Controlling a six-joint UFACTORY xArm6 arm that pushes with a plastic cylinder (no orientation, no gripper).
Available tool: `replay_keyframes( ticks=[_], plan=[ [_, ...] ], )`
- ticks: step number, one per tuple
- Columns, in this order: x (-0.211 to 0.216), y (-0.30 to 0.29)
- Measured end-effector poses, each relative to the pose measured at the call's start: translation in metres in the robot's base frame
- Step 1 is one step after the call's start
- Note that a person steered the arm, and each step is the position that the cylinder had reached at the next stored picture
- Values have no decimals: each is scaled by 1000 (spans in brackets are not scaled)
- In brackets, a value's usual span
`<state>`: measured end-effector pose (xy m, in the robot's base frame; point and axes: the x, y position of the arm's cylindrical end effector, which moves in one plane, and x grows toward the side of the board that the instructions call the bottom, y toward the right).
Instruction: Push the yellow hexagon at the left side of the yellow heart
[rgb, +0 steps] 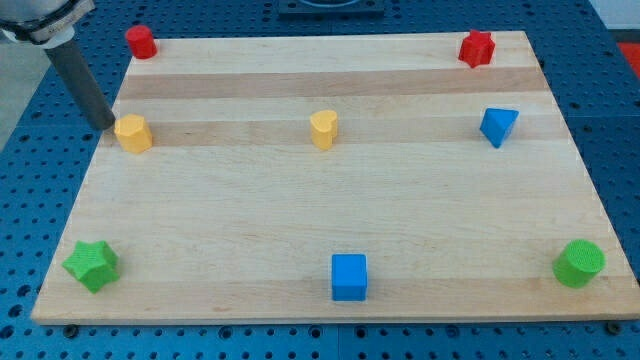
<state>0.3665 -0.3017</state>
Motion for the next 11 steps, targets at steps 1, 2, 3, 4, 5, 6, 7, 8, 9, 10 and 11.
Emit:
replay_keyframes(
  ticks=[1, 2, 3, 4, 5, 6, 7, 8, 9, 10, 11],
  plan=[
    [9, 0],
    [21, 0],
    [21, 0],
    [21, 2],
    [21, 10],
    [21, 23],
    [21, 31],
    [21, 33],
    [21, 42],
    [21, 53],
    [23, 67]
  ],
)
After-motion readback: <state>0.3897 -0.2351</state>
